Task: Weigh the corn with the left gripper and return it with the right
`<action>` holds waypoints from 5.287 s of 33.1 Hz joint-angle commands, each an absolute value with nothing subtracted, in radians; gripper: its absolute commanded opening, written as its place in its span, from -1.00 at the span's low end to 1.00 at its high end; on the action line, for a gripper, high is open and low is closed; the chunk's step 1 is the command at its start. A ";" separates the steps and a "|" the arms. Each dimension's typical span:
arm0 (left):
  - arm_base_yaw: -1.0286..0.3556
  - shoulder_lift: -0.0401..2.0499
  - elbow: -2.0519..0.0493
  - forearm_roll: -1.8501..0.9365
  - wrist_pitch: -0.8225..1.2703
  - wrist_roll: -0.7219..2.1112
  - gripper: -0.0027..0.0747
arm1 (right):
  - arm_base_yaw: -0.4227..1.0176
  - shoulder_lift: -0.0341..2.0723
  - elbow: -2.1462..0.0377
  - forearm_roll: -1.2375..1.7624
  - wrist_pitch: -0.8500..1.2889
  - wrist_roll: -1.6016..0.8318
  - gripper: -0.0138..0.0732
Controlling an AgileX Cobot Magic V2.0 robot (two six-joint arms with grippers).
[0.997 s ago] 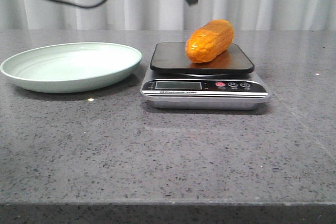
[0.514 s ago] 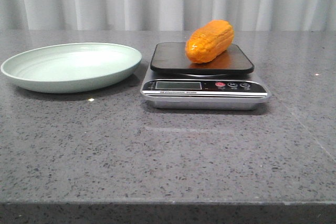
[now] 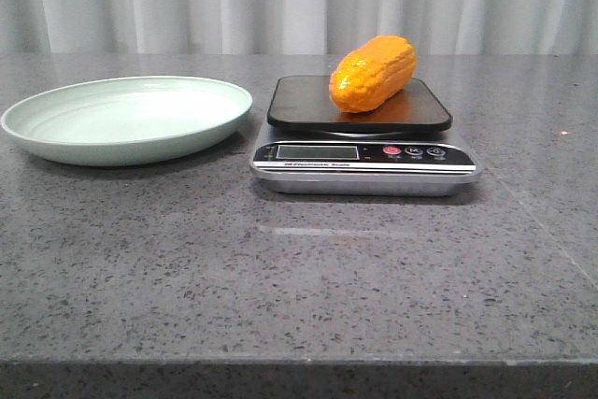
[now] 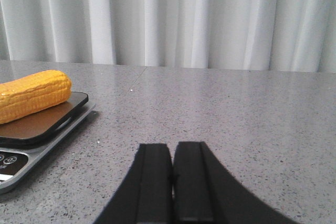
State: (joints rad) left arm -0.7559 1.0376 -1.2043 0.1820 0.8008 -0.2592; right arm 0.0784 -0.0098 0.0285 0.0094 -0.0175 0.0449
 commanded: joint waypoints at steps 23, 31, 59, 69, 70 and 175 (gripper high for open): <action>-0.762 0.239 -0.614 0.237 0.540 -0.256 -0.58 | 0.078 -0.026 0.020 0.005 -0.104 0.040 -0.31; -0.762 0.059 -0.524 0.271 0.510 -0.256 -0.58 | 0.078 -0.026 0.020 0.005 -0.104 0.040 -0.31; -0.762 0.034 -0.489 0.271 0.488 -0.256 -0.58 | 0.078 0.099 -0.249 0.010 -0.058 0.040 -0.31; -0.762 0.034 -0.489 0.271 0.488 -0.256 -0.58 | 0.078 0.389 -0.488 0.095 0.217 0.040 -0.31; -0.762 0.034 -0.489 0.271 0.488 -0.256 -0.58 | 0.078 0.399 -0.488 0.095 0.216 0.040 -0.31; -0.762 0.034 -0.489 0.271 0.488 -0.256 -0.58 | 0.690 1.868 -1.863 -0.236 1.237 0.823 -0.35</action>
